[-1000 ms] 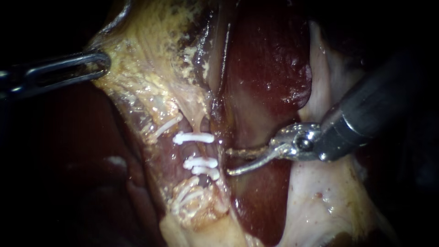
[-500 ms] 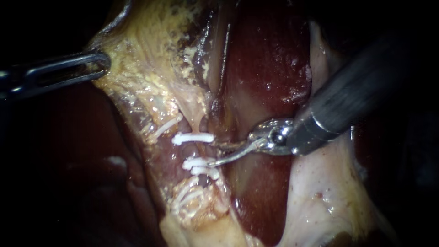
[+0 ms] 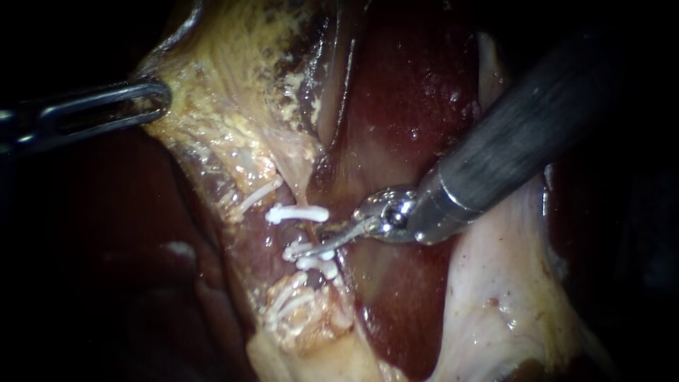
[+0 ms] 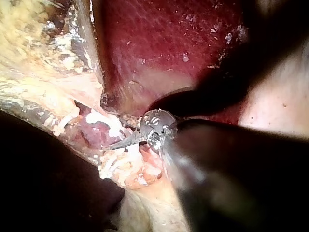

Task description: Go to the cutting position right tube

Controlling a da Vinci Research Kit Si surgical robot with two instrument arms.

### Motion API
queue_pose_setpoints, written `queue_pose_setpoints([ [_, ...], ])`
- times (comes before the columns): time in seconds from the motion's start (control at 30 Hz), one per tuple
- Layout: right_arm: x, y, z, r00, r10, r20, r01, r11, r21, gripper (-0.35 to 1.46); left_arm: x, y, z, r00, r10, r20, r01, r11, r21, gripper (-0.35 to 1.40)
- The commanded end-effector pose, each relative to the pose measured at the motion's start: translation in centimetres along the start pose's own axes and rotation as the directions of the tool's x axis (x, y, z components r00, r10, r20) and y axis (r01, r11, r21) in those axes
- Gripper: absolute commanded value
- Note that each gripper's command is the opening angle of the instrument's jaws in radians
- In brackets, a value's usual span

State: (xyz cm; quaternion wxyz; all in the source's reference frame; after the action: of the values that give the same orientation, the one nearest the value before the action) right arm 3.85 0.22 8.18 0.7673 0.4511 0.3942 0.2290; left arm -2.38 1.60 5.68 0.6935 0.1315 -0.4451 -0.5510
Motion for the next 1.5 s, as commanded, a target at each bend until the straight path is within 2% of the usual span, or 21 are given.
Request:
queue_pose_setpoints([
  [0.03, 0.0, -0.02, 0.0, 1.0, -0.004, -0.008, 0.004, 1.0, 0.02, 1.26, 0.0, 0.0, 0.0, 1.0, 0.0, 0.0, 0.0, 1.0, 0.0, -0.35],
  [0.17, 0.01, -0.04, 0.01, 1.0, -0.017, -0.011, 0.018, 0.999, 0.047, 1.23, 0.0, 0.0, 0.0, 1.0, 0.0, 0.0, 0.0, 1.0, 0.0, -0.35],
  [0.43, 0.03, -0.05, 0.04, 0.993, -0.113, -0.045, 0.118, 0.987, 0.111, 1.08, 0.0, 0.0, 0.0, 1.0, 0.0, 0.0, 0.0, 1.0, 0.0, -0.35],
  [0.67, 0.08, -0.1, 0.12, 0.987, -0.143, -0.07, 0.153, 0.975, 0.162, 0.88, 0.0, 0.0, 0.0, 1.0, 0.0, 0.0, 0.0, 1.0, 0.0, -0.35],
  [0.97, 0.14, -0.15, 0.22, 0.984, -0.142, -0.105, 0.16, 0.97, 0.185, 0.84, 0.0, 0.0, 0.0, 1.0, 0.0, 0.0, 0.0, 1.0, 0.0, -0.35],
  [1.23, 0.21, -0.13, 0.32, 0.99, -0.088, -0.107, 0.107, 0.976, 0.19, 0.83, 0.0, 0.0, 0.0, 1.0, 0.0, 0.0, 0.0, 1.0, 0.0, -0.35],
  [1.5, 0.2, -0.13, 0.33, 0.992, -0.076, -0.105, 0.095, 0.977, 0.191, 0.83, 0.0, 0.0, 0.0, 1.0, 0.0, 0.0, 0.0, 1.0, 0.0, -0.35],
])
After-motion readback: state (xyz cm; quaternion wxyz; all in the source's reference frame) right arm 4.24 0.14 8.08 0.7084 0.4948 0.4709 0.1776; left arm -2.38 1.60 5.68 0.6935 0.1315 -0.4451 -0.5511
